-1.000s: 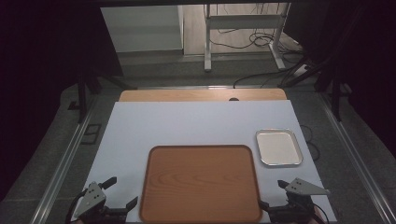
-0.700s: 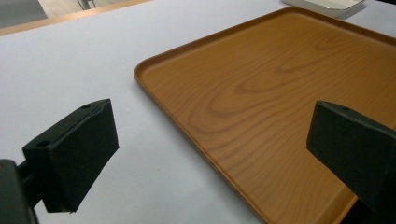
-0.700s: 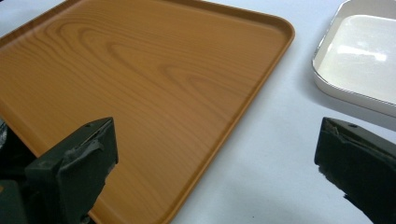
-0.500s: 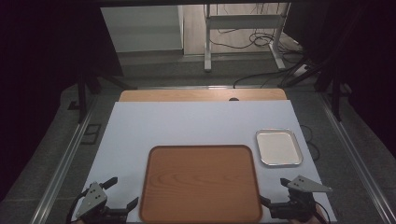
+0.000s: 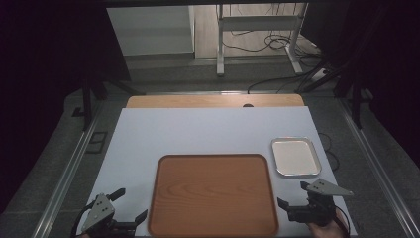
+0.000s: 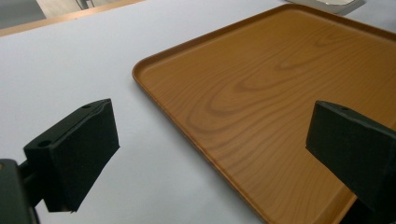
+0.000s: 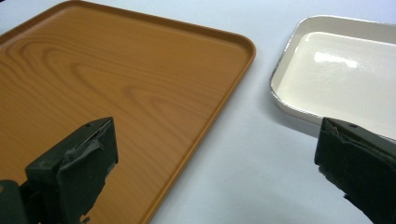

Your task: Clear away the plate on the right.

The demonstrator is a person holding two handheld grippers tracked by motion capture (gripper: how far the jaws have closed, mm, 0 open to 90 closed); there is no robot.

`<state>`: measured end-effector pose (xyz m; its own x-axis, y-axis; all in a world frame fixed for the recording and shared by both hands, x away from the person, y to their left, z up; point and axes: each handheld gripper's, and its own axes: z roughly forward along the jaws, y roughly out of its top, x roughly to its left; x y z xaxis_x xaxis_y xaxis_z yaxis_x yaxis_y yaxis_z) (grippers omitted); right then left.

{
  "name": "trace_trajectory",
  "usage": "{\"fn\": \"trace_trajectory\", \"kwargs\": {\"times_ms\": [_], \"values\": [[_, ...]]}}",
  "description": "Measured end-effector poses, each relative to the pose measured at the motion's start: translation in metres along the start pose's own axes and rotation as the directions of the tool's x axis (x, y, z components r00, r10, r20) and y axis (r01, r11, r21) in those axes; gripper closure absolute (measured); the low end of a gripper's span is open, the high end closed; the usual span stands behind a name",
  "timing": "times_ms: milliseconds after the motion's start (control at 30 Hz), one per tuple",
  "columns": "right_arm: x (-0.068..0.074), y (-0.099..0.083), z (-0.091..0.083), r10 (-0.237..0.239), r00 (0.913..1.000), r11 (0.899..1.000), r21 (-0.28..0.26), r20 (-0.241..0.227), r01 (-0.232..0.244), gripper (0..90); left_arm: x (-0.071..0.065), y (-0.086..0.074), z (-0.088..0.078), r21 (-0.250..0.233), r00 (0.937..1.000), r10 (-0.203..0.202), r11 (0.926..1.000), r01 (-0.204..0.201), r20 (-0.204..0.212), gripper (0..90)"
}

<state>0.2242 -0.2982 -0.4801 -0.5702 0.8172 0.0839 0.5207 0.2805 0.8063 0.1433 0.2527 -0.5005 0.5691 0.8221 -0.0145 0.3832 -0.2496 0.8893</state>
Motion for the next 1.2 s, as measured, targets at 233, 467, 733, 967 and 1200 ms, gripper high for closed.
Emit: {"fn": "trace_trajectory", "kwargs": {"times_ms": [233,467,733,967,1200], "values": [[-0.008,0.002,0.005,0.024,0.9997,1.0,0.012,0.001,-0.024,0.0,0.0,0.0,0.0,0.002,1.0,0.002,1.0,-0.002,0.002,2.0],[-0.017,0.005,0.011,0.024,0.9995,1.0,0.015,0.019,-0.024,0.0,-0.001,0.0,0.001,0.003,1.0,0.004,1.0,-0.004,0.003,2.0],[-0.032,0.01,0.018,0.037,0.9966,0.999,0.02,0.074,-0.039,0.0,-0.001,0.0,0.001,0.005,1.0,0.005,1.0,-0.005,0.002,2.0],[-0.043,0.012,0.023,0.053,0.9925,0.998,0.037,0.11,-0.057,0.0,-0.001,0.0,0.001,0.007,1.0,0.007,1.0,-0.007,0.0,2.1],[-0.056,0.015,0.029,0.082,0.9876,0.995,0.049,0.134,-0.089,0.0,-0.001,0.0,0.001,0.01,0.9999,0.011,0.9999,-0.011,-0.003,2.2]]}}
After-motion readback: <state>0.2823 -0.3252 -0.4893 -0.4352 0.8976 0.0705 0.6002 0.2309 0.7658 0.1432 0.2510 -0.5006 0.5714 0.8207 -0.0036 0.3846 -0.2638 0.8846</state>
